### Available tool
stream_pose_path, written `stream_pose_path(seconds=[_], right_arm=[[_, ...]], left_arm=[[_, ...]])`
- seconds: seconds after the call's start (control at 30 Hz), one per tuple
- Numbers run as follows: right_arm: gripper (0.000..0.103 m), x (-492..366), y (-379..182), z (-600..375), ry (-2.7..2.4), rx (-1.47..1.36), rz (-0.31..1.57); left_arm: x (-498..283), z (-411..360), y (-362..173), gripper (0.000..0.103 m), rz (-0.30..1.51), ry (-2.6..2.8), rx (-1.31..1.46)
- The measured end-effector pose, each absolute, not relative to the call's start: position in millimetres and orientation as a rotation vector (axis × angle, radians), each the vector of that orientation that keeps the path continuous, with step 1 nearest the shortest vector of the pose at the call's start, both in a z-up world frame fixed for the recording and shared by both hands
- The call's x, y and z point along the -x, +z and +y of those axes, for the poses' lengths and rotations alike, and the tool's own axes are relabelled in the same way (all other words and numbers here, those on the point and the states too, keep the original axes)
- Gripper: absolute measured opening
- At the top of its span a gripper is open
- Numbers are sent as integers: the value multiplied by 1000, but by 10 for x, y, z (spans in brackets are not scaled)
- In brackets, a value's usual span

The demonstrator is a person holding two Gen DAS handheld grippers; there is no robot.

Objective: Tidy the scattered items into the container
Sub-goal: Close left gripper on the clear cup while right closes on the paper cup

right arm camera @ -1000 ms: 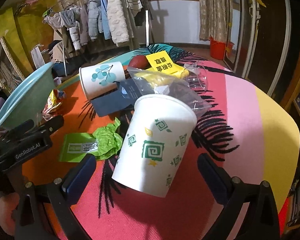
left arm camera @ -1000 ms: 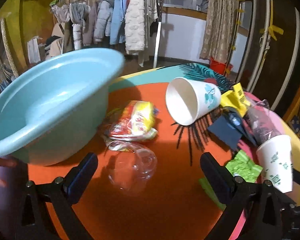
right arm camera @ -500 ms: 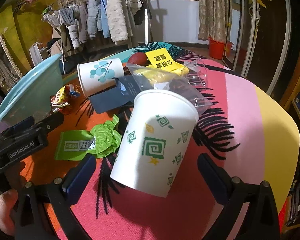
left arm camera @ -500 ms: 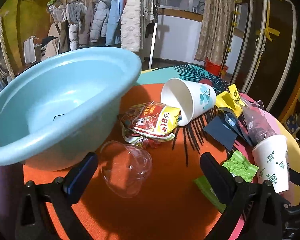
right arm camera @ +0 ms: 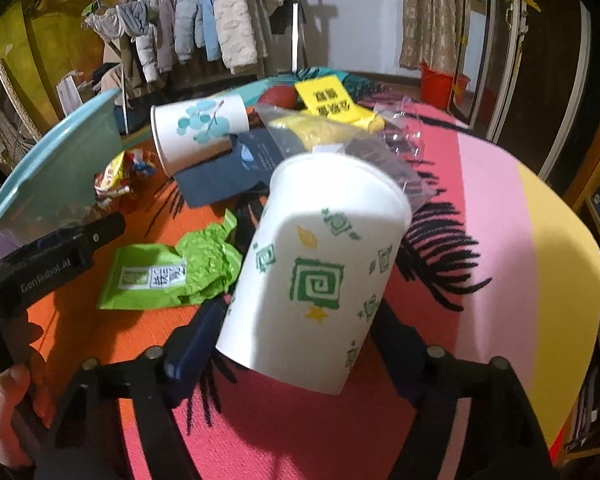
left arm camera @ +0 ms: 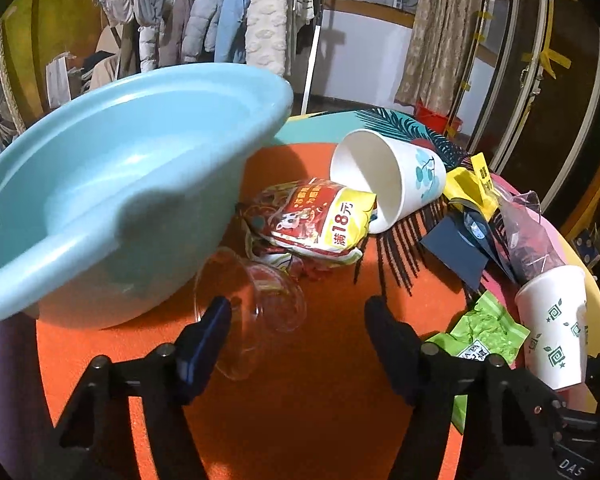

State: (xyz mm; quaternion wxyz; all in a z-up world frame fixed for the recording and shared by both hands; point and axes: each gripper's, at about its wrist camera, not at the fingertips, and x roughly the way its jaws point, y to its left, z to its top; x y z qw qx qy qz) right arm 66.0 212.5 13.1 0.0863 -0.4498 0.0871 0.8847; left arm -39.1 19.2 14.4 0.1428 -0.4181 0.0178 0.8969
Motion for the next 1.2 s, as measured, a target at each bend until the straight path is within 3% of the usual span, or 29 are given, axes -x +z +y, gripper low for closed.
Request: stream_pose_path(seconds=[0.23, 0.4, 0.47, 0.67, 1.2], right_arm=[[64, -678, 124, 2125, 2636, 1337, 235], [63, -709, 136, 2123, 2660, 1322, 237], [63, -722, 139, 2126, 2680, 1314, 247], [62, -755, 165, 2164, 2725, 1287, 298], [62, -812, 300, 2111, 2785, 1208, 294]], left_arm=[[387, 156, 125, 45, 28, 2561, 1223], [367, 142, 137, 39, 28, 2561, 1218], [362, 140, 145, 23, 23, 2553, 1216], [334, 150, 162, 12, 49, 2552, 1209], [259, 60, 232, 6, -9, 2532, 1172]])
